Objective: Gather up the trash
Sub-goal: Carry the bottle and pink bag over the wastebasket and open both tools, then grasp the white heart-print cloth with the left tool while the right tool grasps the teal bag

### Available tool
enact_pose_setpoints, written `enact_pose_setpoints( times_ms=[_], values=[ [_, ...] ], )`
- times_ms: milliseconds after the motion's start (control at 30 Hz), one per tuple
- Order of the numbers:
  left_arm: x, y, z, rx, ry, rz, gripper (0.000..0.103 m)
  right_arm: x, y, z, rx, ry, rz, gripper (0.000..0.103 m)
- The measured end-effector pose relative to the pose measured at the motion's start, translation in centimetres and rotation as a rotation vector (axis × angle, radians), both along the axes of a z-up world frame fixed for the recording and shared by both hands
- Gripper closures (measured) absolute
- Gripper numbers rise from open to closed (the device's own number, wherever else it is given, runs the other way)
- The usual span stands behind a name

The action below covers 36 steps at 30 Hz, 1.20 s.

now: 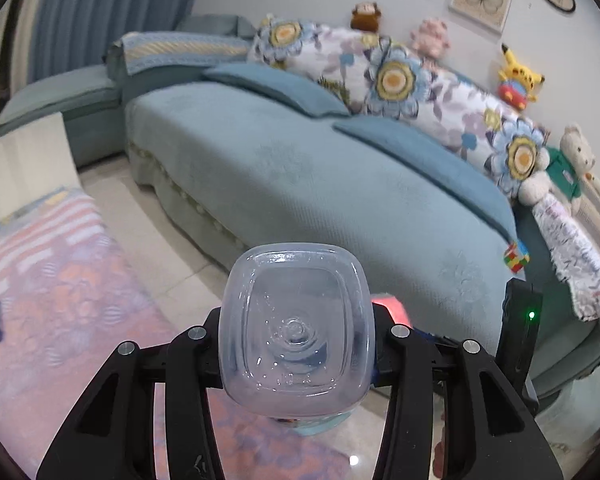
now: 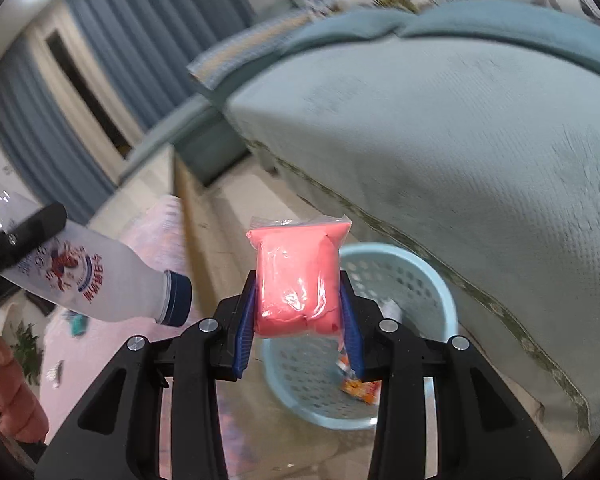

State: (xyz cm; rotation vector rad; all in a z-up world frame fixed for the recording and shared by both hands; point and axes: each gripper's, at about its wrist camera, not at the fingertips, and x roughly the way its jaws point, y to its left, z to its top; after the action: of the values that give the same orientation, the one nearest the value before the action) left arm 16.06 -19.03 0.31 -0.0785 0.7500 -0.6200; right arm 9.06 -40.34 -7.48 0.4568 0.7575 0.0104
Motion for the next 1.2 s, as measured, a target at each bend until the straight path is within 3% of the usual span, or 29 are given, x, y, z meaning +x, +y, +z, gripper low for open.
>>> enact_pose_setpoints(
  times_ms=[200,300,400,567,800,1000,1200],
  values=[
    [3.0,-3.1,-5.3,0.035,0.115,-0.039,0.059,1.8,-1.6,-4.7,0.036,0.133,-0.037,0.066],
    [3.8,-3.2,-7.3,0.044,0.154,-0.032,0.05,2.4,-1.8,-6.0,0.047,0.162,-0.045,0.06],
    [4.0,-2.6,-7.8,0.04,0.165,-0.027,0.04,2.6,-2.0,-7.0,0.072,0.174,-0.054,0.05],
    [3.9,-1.1,-7.2,0.019,0.149,-0.008,0.037,2.5,-1.6,-7.1,0.075,0.174,-0.042,0.049],
    [1.5,2.5,-4.6,-0.026,0.108,0.001,0.037,1.6,1.4,-4.6,0.028,0.124,0.026,0.049],
    [-1.8,9.1,-1.3,-0.06,0.024,0.087,0.031,1.2,6.9,-0.4,-0.024,0.023,0.142,0.049],
    [-6.1,20.0,-0.1,-0.01,-0.051,0.331,0.031,1.7,16.0,3.0,-0.059,-0.065,0.324,0.049]
  ],
)
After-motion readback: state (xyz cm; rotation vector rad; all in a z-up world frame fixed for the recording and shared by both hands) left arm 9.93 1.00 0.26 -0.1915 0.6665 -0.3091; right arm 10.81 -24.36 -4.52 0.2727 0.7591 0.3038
